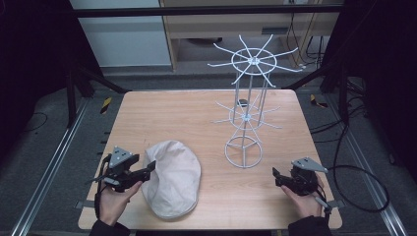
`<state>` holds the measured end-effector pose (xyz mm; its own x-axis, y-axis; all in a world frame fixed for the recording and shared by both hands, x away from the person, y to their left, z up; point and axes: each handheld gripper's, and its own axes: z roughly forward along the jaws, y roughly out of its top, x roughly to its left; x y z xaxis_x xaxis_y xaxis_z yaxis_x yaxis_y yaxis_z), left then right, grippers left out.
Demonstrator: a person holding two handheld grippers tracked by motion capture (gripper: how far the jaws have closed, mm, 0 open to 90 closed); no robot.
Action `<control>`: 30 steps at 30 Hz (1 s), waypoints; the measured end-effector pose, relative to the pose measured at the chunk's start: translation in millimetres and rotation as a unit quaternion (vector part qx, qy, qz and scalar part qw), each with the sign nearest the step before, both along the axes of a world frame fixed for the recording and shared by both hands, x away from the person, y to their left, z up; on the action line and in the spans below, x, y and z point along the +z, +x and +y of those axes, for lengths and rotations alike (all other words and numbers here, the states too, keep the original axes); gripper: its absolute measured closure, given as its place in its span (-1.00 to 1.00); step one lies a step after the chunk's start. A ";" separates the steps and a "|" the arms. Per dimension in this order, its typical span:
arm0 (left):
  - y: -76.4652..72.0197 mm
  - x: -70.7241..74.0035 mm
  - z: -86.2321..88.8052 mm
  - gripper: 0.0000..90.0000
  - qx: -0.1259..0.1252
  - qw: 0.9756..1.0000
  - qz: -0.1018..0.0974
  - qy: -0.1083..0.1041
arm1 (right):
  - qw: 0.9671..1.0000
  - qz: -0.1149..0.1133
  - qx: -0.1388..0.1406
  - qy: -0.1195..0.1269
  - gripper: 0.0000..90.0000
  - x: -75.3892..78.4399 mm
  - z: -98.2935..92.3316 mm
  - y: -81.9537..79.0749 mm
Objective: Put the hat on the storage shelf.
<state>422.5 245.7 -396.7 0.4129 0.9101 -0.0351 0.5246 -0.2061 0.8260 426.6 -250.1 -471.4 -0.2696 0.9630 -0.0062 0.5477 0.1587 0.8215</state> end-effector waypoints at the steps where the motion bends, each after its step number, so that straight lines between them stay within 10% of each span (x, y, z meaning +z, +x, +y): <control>1: 0.7 -0.4 -1.4 -0.24 0.000 1.000 0.002 0.002 | 1.000 0.000 0.000 0.000 -0.53 -0.1 0.2 0.1; 30: 22.2 -39.7 -24.4 -0.08 0.027 0.996 0.075 0.042 | 1.000 0.013 0.000 0.004 -0.50 -2.8 -1.7 1.4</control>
